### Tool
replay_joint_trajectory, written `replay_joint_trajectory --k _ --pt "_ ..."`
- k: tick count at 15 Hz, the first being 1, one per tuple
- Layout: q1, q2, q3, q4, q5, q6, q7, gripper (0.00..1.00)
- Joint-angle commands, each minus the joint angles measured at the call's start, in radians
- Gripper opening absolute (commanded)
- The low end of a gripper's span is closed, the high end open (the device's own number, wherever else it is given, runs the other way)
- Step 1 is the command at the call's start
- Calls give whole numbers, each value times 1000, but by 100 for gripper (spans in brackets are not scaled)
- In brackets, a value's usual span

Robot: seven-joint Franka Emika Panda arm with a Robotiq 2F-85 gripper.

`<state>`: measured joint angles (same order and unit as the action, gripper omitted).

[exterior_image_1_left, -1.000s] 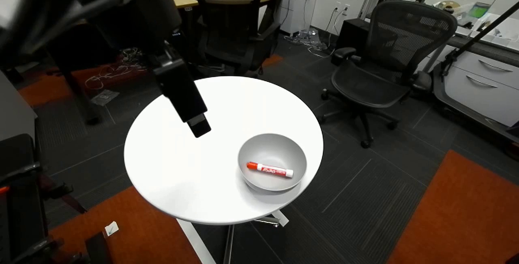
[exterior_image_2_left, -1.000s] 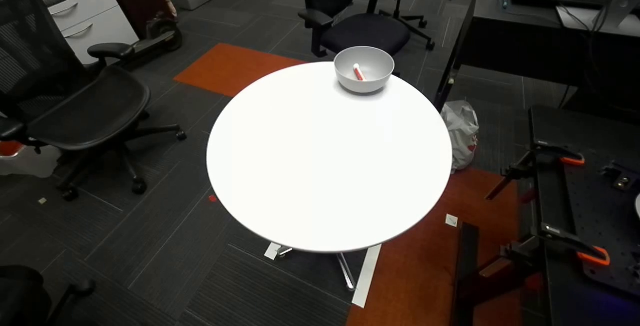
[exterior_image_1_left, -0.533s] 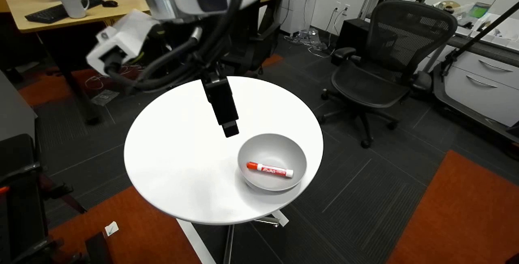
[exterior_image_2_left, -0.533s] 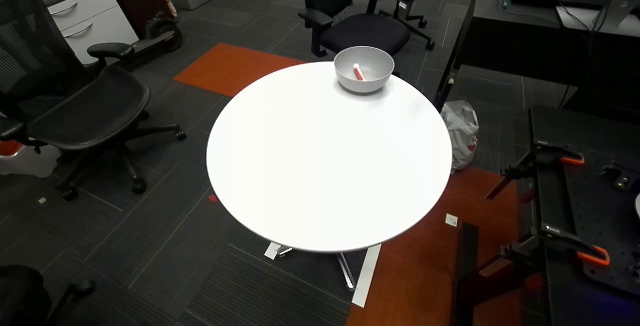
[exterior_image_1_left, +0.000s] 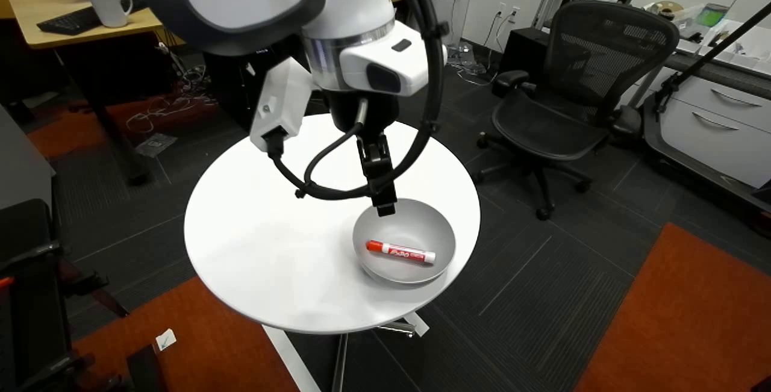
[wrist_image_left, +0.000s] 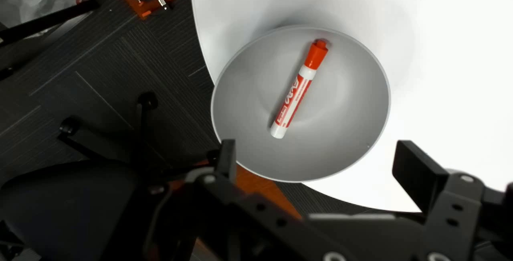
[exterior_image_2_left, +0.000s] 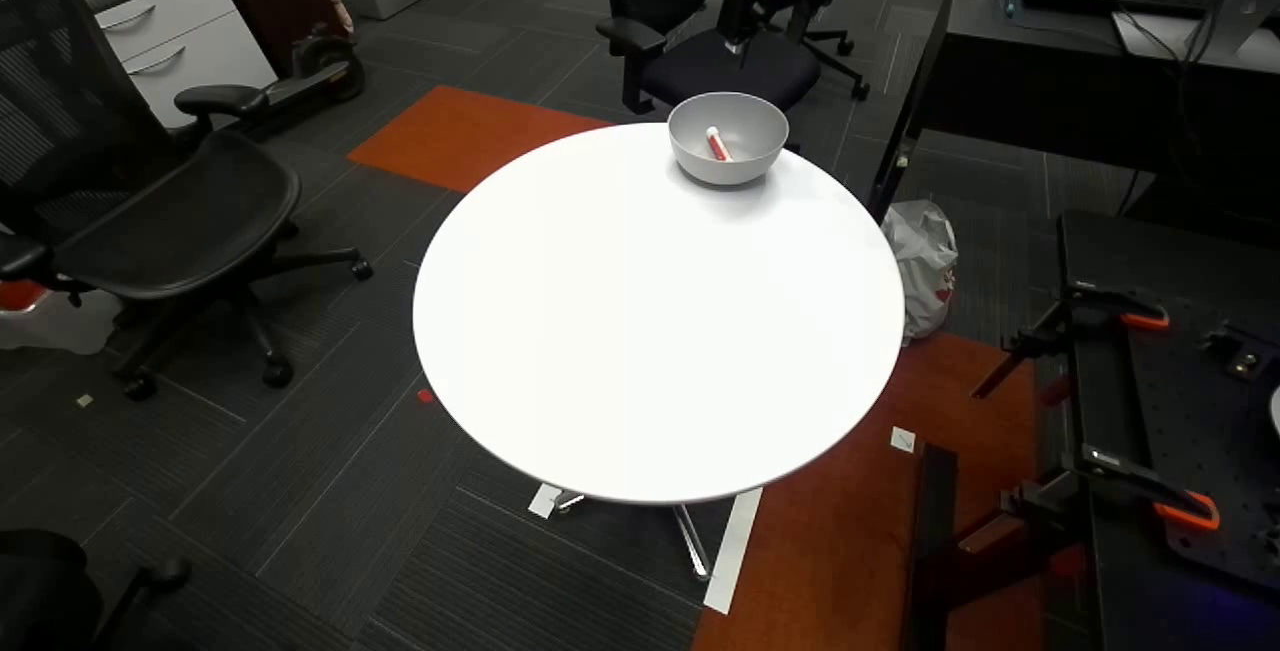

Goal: Put the marker on the table

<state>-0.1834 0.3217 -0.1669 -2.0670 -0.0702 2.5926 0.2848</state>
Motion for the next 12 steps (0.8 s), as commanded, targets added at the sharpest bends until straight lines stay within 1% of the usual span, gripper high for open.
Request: replay_joint_trajectory --k 1,6,12 --pt "30 96 -23 84 46 12 56 100" --pt "52 193 -36 154 83 13 124 100" --pt "56 282 -48 210 137 12 175 100"
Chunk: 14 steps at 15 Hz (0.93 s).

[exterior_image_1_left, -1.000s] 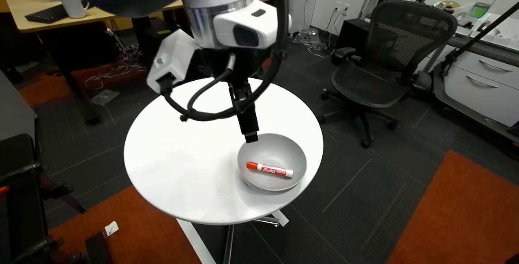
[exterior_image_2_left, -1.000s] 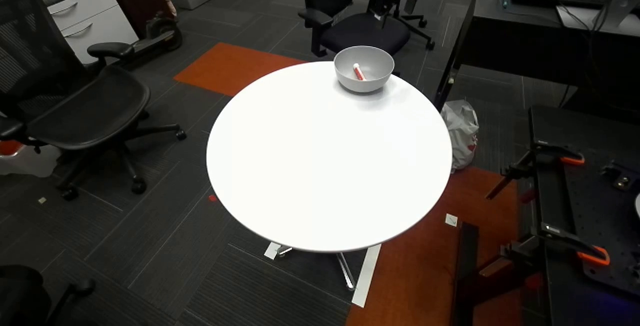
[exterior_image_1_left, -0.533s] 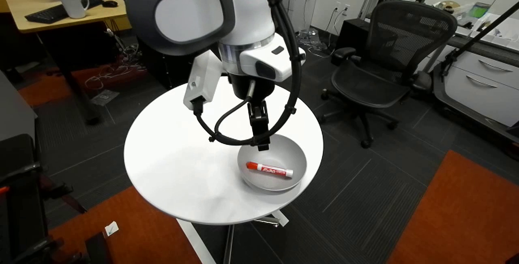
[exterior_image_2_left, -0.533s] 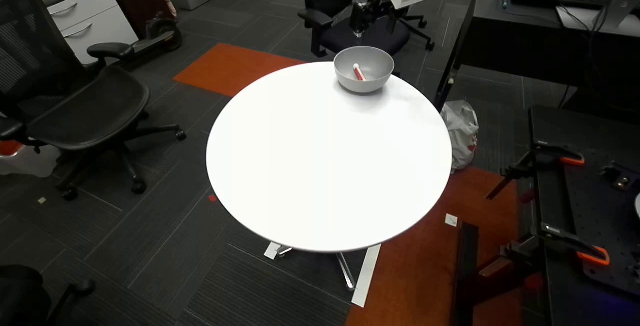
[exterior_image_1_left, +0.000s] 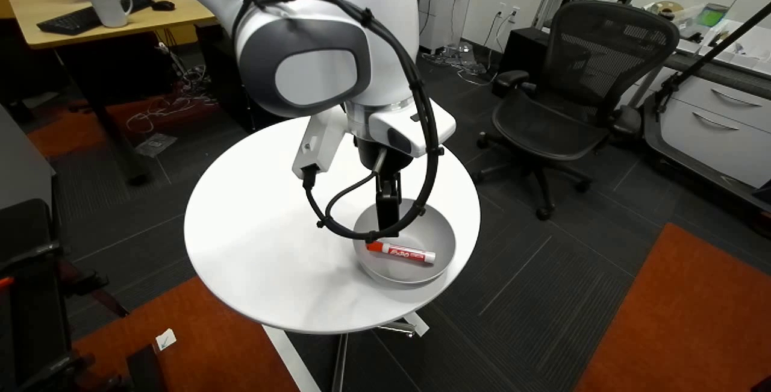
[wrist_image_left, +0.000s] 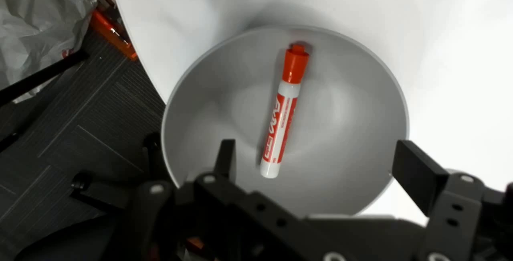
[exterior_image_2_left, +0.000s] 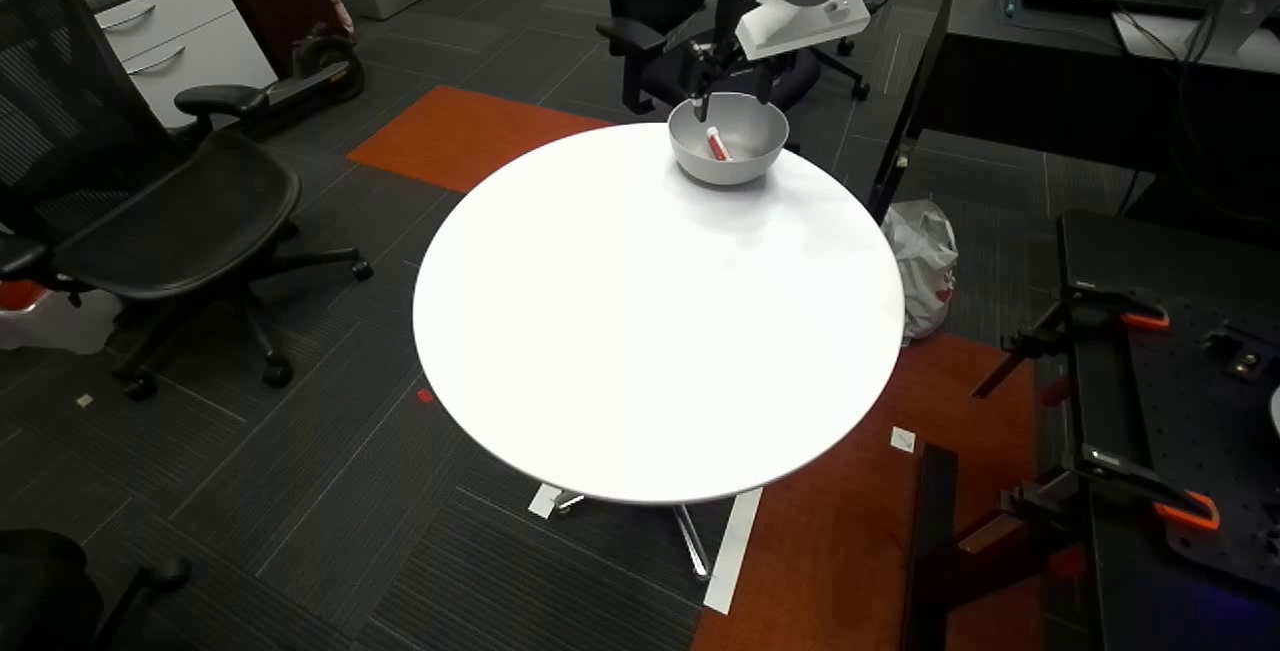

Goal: Put the marker on the table

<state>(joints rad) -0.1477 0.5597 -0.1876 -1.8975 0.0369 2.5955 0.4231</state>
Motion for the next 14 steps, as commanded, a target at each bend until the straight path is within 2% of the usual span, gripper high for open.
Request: replay_joint_trajectory --k 1,14 --pt "19 57 -30 48 38 10 40 100" --pt "23 216 -60 192 61 -17 51 100"
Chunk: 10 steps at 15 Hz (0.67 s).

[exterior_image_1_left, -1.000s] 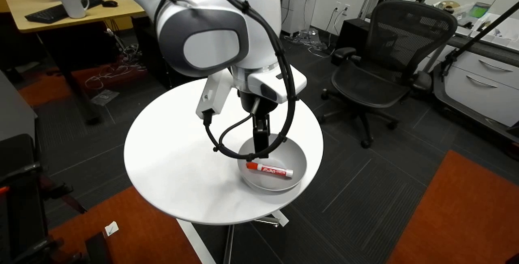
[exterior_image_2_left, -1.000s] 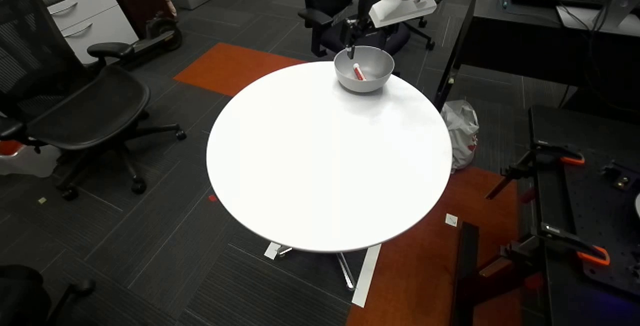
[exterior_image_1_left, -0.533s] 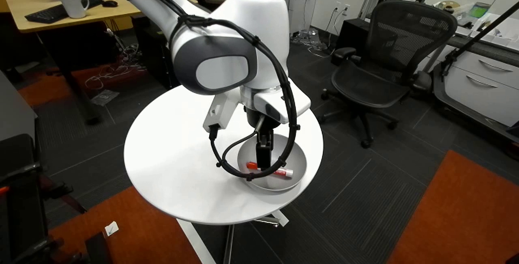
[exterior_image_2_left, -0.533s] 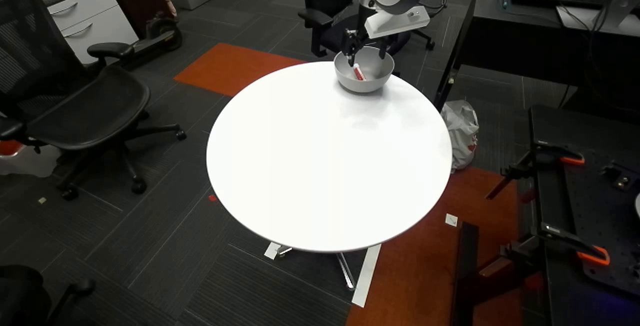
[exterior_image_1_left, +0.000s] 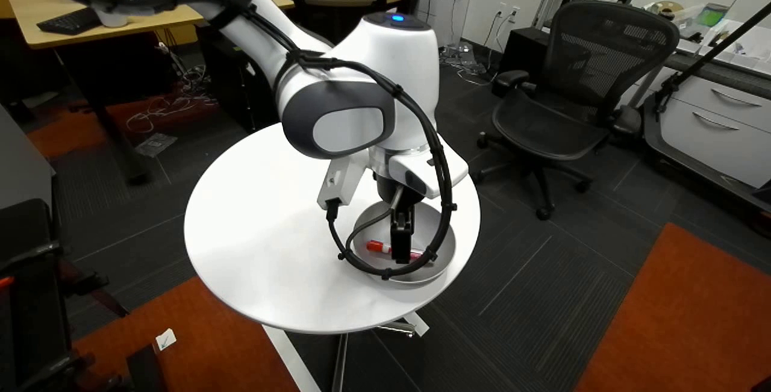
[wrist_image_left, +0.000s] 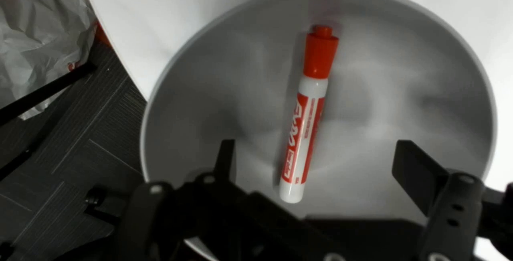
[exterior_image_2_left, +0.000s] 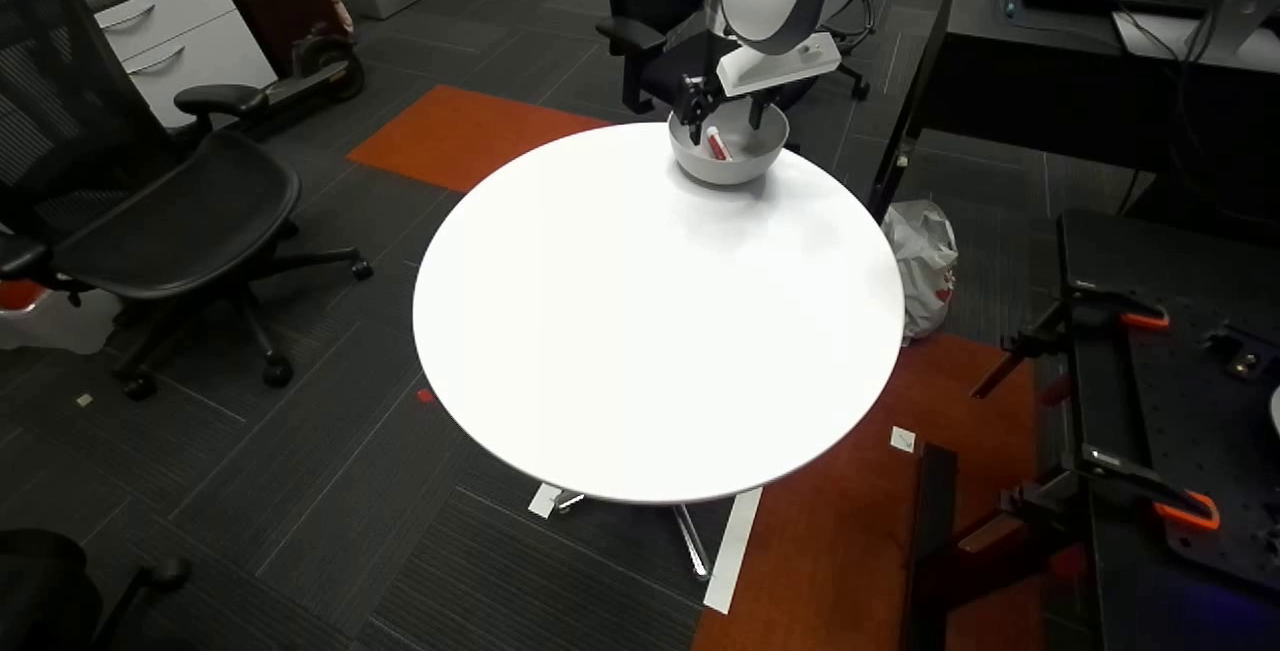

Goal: Put the marker on the table

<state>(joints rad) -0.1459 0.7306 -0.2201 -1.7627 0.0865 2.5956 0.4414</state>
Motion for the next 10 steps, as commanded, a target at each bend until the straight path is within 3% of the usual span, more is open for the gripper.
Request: replay_joint_trajectory --k 1,5,6,7,10 --pt "25 59 -35 70 6 -21 36 100" --pt "23 105 -45 109 7 -33 32 100" --pt "21 115 -45 117 8 -31 30 75" --pt "22 123 -48 122 7 -31 30 74" --pt "23 140 -54 135 7 -32 30 51"
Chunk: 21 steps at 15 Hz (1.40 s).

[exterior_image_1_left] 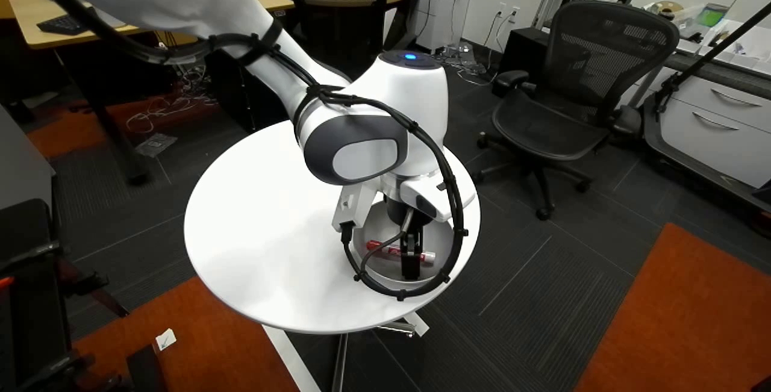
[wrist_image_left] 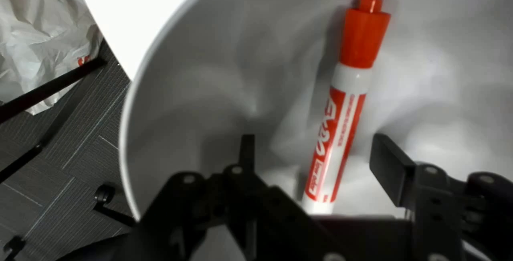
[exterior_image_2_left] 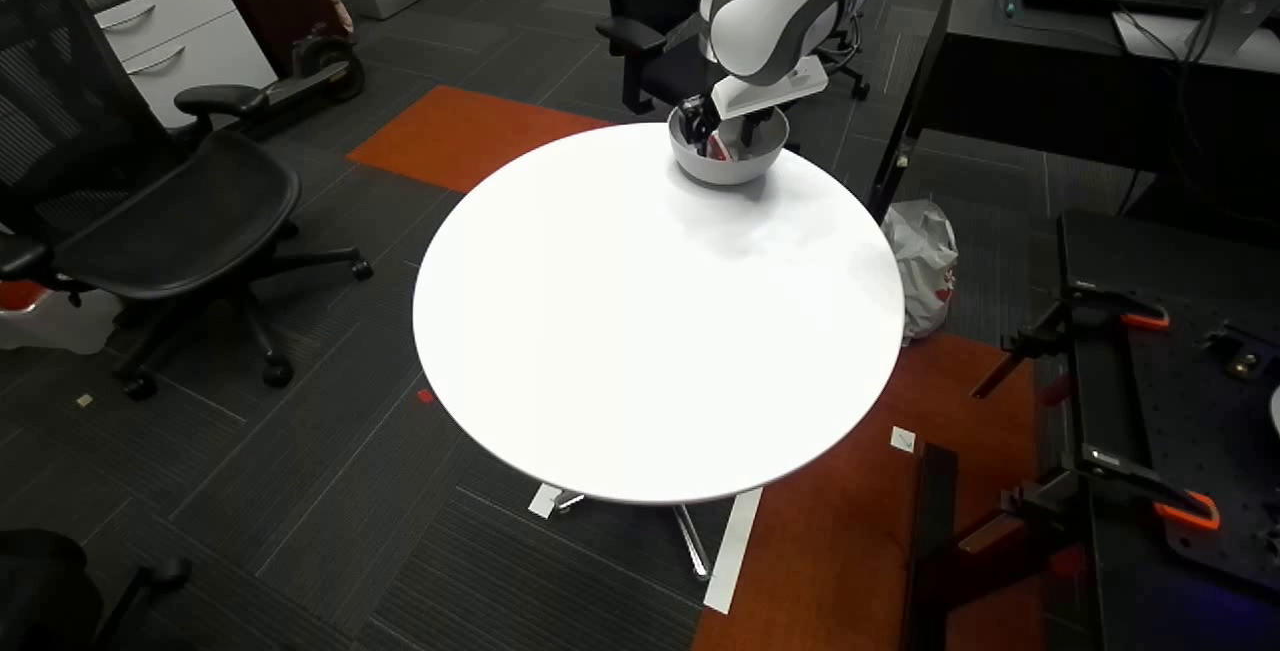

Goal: Put the marker on the table

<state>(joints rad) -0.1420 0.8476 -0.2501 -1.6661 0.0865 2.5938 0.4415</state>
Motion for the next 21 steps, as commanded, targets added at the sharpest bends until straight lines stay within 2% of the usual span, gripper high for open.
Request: replay_joint_trajectory --k 1,6,7,9,15,18,21 --pt "20 26 -25 44 6 -31 29 42" --pt "30 14 -35 40 2 -24 32 5" --pt "34 -1 -38 24 1 -15 33 1" --pt "51 -51 -51 -29 -6 27 33 5" --pt "167 -261 -127 -275 -41 237 24 5" --pt "254 -354 -181 -404 -92 317 28 5" --pt "376 -440 -260 -541 -174 390 52 5"
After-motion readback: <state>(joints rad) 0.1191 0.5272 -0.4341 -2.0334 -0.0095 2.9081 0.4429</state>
